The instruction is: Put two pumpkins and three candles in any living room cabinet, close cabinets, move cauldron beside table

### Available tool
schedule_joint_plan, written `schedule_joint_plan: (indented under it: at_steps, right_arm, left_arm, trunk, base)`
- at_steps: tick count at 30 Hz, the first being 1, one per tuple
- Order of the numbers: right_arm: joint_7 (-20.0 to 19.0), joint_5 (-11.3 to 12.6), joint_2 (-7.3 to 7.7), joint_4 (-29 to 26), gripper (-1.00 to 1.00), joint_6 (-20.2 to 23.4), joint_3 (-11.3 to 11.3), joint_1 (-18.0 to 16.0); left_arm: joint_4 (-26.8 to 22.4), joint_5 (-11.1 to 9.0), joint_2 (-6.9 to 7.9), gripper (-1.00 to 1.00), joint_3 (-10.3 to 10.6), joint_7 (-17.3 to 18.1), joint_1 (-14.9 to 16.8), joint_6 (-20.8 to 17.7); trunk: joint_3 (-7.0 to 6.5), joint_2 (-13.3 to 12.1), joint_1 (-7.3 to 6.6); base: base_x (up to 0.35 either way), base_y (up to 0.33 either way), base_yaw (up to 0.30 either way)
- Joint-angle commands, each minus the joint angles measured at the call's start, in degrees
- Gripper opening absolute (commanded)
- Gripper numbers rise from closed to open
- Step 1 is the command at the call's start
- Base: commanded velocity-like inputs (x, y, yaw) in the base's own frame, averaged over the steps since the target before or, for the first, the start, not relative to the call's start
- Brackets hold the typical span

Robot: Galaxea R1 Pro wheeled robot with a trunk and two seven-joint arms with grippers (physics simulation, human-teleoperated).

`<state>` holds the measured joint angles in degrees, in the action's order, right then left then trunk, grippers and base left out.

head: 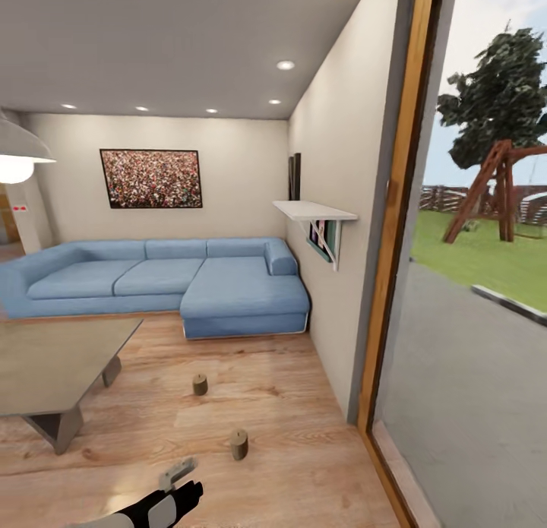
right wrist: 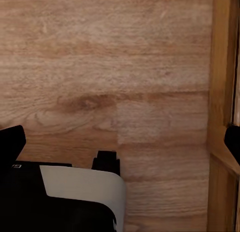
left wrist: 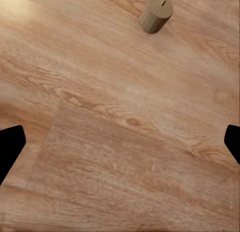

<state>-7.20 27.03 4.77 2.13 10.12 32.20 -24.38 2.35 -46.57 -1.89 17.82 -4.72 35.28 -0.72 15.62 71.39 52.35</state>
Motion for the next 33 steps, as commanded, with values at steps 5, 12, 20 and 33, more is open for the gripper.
schedule_joint_plan:
  at_steps: [5,12,20,33]
  right_arm:
    - [-0.3,0.5,-0.02,0.1,1.0,0.1,0.6,-0.1]
    - [-0.3,0.6,-0.01,0.1,1.0,0.1,0.7,-0.1]
    - [-0.3,0.7,0.06,0.1,1.0,0.0,0.7,-0.1]
    - [0.0,0.9,0.06,0.1,1.0,0.1,0.6,-0.1]
  left_arm:
    - [0.1,-0.4,-0.04,1.0,0.5,-0.1,0.1,-0.1]
    - [0.1,-0.4,-0.04,1.0,0.5,-0.1,0.1,-0.1]
    - [0.1,-0.3,-0.04,1.0,0.5,0.0,0.1,-0.1]
    - [0.1,-0.3,-0.2,1.0,0.5,0.0,0.1,-0.1]
  trunk:
    - [0.14,0.1,0.0]
    - [0.3,0.1,0.0]
    - [0.45,0.1,0.0]
    - [1.49,0.1,0.0]
  base:
    - [0.0,0.0,0.291]
    - [0.0,0.0,0.291]
    - [0.049,0.012,0.204]
    - [0.149,0.017,0.002]
